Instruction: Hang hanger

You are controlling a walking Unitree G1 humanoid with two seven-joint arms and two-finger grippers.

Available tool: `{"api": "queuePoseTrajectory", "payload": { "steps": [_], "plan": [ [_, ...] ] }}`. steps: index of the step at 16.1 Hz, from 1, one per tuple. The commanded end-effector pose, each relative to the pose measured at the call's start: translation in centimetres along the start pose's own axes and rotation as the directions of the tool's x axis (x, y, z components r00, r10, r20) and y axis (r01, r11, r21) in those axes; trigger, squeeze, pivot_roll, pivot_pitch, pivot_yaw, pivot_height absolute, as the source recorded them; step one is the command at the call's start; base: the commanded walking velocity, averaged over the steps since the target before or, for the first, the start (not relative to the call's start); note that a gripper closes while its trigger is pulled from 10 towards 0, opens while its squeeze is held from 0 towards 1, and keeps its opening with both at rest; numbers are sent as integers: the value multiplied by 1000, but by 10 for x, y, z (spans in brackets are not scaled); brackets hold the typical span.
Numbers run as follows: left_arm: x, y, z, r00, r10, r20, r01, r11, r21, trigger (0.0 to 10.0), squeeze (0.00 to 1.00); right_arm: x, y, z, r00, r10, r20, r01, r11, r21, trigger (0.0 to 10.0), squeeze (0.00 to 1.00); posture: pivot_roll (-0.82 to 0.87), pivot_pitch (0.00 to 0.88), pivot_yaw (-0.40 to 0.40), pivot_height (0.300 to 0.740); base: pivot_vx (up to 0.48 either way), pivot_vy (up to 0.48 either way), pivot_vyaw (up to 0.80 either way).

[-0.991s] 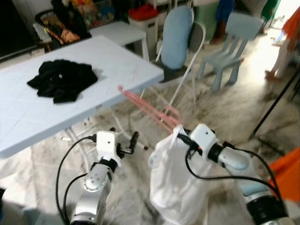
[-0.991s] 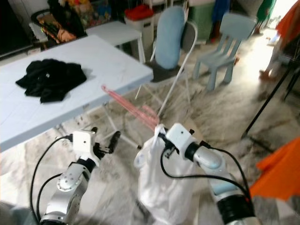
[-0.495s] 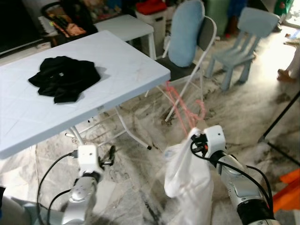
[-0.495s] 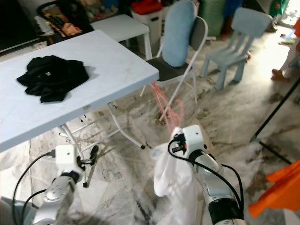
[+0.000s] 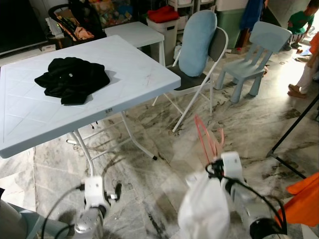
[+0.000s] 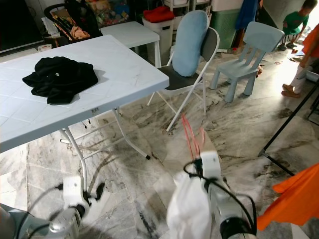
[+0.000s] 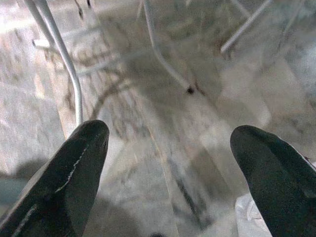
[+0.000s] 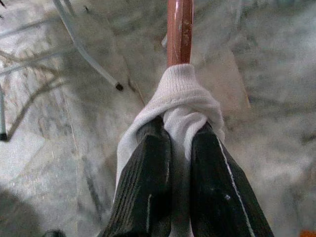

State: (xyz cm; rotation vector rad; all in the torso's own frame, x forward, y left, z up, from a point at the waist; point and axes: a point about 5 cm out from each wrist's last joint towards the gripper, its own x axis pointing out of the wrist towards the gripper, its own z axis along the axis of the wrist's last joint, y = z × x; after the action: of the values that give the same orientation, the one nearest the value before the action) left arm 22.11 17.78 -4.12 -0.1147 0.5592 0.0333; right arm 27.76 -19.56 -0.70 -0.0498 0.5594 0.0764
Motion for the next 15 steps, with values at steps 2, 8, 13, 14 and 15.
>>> {"api": "queuePoseTrajectory", "payload": {
  "steps": [2,8,13,14,15],
  "plan": [
    [3,0,-5,999,-26,-41,26,1000,-2,10000,0,3,-2,3,999,-34,5,34,999,32,10000,0,-134,0,49,740,0,0,0],
    [-2,-5,-43,957,-34,-288,52,997,57,10000,0,-6,7,-50,972,-81,-221,89,996,27,10000,0,-151,0,95,740,0,134,-133],
    [-2,1,-44,937,-51,-346,111,982,154,10000,0,-18,11,-77,950,-66,-304,45,996,-77,10000,0,-162,0,141,740,0,480,-800],
    [-3,3,-46,931,-53,-360,121,978,168,10000,0,-24,7,-87,941,-82,-327,56,994,-89,10000,0,-166,0,149,740,0,480,-800],
    [-4,3,-48,927,-57,-370,126,978,165,10000,0,-28,2,-93,934,-101,-343,72,993,-96,10000,0,-169,0,155,740,0,480,-800]
  ]
}}
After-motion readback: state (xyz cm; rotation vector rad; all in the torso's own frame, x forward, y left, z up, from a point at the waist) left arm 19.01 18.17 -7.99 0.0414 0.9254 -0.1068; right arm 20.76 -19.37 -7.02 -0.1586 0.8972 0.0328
